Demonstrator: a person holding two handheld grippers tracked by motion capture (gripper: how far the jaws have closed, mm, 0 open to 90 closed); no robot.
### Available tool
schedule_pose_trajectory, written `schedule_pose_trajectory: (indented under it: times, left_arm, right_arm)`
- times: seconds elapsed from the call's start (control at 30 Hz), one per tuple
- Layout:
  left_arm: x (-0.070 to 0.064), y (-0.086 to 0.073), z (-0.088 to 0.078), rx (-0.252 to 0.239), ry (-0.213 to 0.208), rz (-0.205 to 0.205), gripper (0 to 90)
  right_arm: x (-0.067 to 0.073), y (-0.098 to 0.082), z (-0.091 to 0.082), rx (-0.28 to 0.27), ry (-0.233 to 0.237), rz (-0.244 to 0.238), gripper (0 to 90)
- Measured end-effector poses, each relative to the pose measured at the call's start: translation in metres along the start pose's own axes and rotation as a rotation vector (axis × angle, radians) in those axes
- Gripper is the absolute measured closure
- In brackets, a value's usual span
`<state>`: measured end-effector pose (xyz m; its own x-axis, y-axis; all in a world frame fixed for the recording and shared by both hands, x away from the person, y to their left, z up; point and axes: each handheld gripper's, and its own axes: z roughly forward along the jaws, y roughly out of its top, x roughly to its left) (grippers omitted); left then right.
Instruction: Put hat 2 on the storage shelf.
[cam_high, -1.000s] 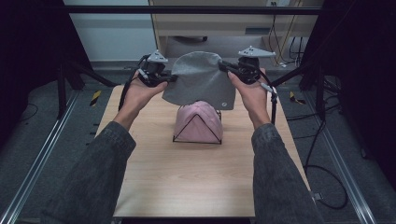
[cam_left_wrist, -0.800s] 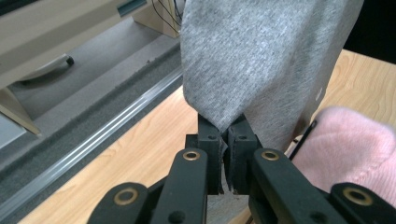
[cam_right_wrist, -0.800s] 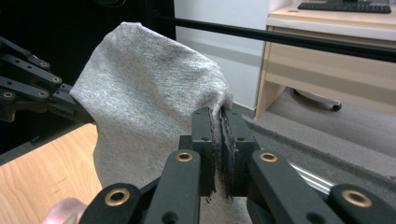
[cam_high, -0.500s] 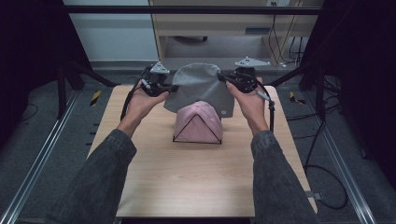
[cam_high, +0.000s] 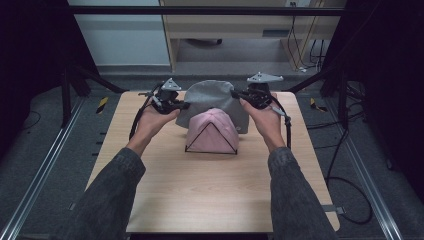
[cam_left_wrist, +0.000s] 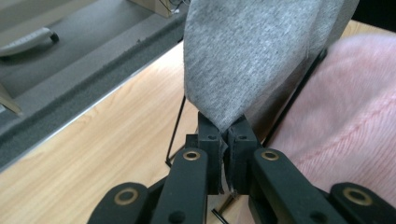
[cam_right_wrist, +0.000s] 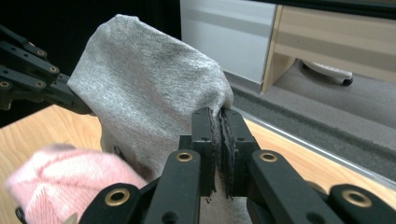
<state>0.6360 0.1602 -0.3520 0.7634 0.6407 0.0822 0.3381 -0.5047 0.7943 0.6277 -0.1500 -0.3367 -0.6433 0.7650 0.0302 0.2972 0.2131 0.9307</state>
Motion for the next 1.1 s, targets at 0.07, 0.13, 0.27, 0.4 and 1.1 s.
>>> schedule_pose_trajectory:
  times: [0.07,0.13,0.27,0.4,1.1]
  left_arm:
    - [-0.001,-0.004,0.002,0.008,-0.003,-0.004,86.3]
    - [-0.002,-0.007,0.004,0.009,-0.006,-0.007,86.3]
    - [-0.003,-0.011,0.006,0.015,-0.012,-0.010,86.3]
    - [-0.003,-0.013,0.007,0.018,-0.015,-0.011,86.3]
    - [-0.006,-0.028,0.016,0.037,-0.032,-0.036,86.3]
  right_arm:
    - [0.000,-0.005,0.002,0.012,0.002,0.001,85.5]
    - [0.001,-0.010,0.003,0.018,0.003,0.002,85.5]
    - [0.001,-0.017,0.006,0.027,0.002,0.009,85.6]
    - [0.000,-0.020,0.007,0.029,0.005,0.014,85.6]
    - [0.002,-0.033,0.004,0.058,0.013,0.021,86.1]
